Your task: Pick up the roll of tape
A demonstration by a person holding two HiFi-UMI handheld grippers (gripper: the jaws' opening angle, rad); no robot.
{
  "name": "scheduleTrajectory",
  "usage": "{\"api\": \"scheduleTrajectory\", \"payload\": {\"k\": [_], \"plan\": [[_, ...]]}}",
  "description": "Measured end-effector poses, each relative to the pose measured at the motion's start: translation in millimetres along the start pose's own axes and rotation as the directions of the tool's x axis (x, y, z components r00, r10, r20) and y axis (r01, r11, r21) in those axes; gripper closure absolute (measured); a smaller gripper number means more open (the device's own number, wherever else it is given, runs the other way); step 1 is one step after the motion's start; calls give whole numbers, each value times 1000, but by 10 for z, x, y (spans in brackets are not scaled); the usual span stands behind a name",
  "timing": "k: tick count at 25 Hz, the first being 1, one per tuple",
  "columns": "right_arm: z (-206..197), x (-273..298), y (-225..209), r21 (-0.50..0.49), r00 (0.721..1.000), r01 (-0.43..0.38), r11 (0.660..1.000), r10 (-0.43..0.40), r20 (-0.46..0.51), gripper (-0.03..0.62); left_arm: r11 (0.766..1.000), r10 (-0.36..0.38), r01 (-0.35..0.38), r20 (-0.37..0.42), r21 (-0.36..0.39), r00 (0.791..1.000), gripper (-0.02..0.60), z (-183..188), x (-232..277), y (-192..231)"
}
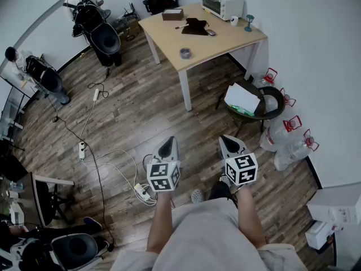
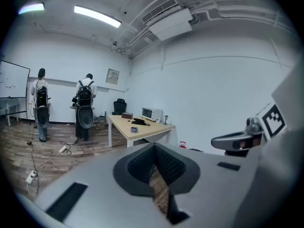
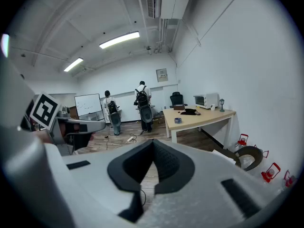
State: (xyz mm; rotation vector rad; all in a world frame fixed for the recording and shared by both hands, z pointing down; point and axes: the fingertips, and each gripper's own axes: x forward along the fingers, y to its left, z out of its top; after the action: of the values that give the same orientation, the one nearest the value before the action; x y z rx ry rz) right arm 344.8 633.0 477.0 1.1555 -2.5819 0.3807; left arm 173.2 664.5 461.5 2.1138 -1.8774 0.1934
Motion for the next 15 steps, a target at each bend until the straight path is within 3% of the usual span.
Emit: {"api": "scheduleTrajectory", "payload": {"k": [8,15], "plan": [[-39,22,115,8,1000,10,1000,-10,2,592,999,-10,11,-18,45,1000,577,-69,-106,54],[-69,30,130,-6,1000,13,1000,-13,-3,591,1000,-7,7,7,21,1000,575,-61,-105,174]]}}
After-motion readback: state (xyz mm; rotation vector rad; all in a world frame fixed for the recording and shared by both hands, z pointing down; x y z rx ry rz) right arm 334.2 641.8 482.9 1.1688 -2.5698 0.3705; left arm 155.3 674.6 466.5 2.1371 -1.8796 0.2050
